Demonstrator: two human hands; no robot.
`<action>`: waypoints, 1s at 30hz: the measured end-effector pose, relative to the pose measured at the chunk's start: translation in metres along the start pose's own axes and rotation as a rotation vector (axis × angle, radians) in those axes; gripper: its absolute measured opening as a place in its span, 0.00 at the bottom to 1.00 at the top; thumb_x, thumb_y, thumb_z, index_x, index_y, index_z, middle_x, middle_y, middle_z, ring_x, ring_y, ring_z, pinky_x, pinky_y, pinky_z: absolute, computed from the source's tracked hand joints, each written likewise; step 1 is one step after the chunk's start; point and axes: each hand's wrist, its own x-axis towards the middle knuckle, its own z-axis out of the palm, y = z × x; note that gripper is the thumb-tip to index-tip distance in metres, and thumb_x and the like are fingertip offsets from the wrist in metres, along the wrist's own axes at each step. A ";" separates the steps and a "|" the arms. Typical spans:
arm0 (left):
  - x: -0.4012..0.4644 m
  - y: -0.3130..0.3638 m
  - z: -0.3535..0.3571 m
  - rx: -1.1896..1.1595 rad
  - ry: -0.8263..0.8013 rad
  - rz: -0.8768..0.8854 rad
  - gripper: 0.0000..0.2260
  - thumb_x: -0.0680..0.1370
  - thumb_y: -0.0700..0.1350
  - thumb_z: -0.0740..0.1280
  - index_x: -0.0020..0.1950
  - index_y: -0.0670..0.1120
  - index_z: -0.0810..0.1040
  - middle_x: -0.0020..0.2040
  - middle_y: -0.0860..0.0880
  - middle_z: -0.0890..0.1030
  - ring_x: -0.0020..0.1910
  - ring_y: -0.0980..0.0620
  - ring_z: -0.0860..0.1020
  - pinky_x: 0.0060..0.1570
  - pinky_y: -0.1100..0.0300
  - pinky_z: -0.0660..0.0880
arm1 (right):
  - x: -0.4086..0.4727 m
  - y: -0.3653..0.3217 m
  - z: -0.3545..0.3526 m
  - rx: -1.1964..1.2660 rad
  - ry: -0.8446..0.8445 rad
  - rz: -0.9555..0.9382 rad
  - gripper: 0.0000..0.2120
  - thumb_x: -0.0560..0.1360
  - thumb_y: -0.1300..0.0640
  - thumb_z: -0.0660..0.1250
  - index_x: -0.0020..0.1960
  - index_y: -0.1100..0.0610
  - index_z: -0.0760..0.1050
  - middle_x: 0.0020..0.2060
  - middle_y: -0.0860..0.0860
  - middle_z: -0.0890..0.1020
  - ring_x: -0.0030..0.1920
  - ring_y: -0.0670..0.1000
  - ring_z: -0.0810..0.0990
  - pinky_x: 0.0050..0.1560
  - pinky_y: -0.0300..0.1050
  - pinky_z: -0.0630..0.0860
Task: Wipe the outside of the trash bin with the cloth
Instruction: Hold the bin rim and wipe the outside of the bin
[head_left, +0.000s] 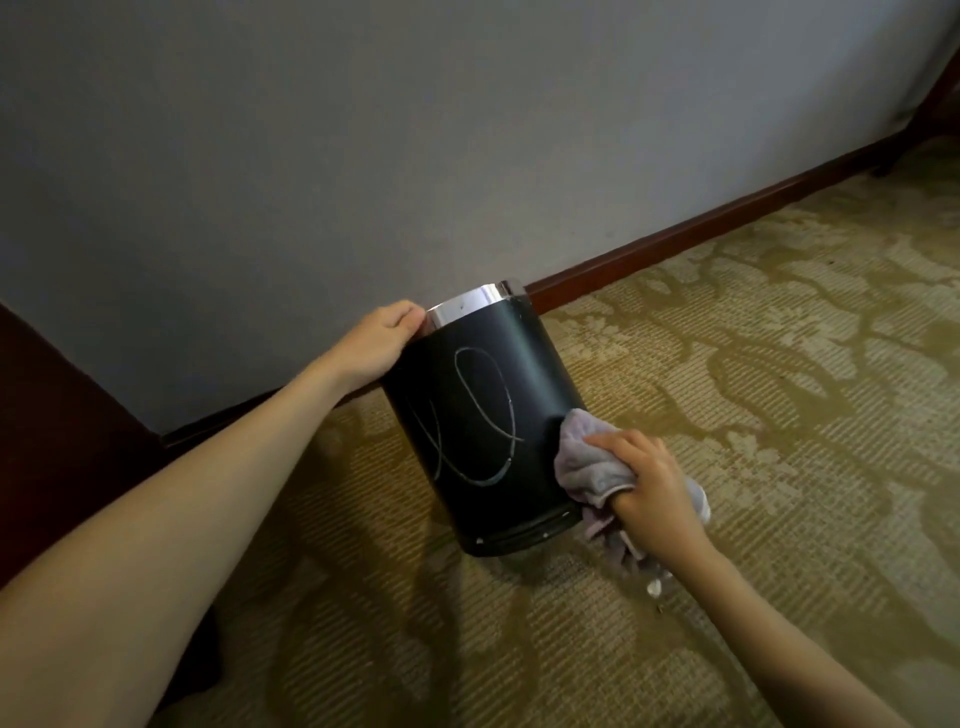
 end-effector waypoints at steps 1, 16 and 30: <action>-0.003 -0.007 -0.002 -0.011 -0.006 -0.021 0.14 0.83 0.47 0.53 0.49 0.43 0.76 0.43 0.48 0.77 0.45 0.51 0.74 0.46 0.55 0.68 | -0.003 0.001 0.001 0.002 -0.005 0.006 0.20 0.65 0.72 0.70 0.54 0.56 0.81 0.48 0.51 0.79 0.47 0.56 0.73 0.52 0.58 0.70; -0.010 -0.014 0.020 -0.037 0.148 0.088 0.14 0.81 0.42 0.58 0.39 0.51 0.78 0.37 0.53 0.81 0.40 0.57 0.78 0.41 0.58 0.73 | -0.028 0.007 -0.004 -0.100 -0.212 0.031 0.33 0.60 0.65 0.76 0.64 0.60 0.73 0.60 0.56 0.72 0.60 0.58 0.69 0.62 0.56 0.67; -0.009 0.032 0.053 0.058 0.128 0.226 0.15 0.78 0.36 0.60 0.41 0.55 0.77 0.38 0.53 0.81 0.43 0.53 0.79 0.45 0.51 0.77 | 0.074 -0.039 -0.025 0.021 0.309 -0.035 0.14 0.73 0.62 0.69 0.58 0.55 0.78 0.57 0.50 0.79 0.56 0.54 0.73 0.59 0.50 0.68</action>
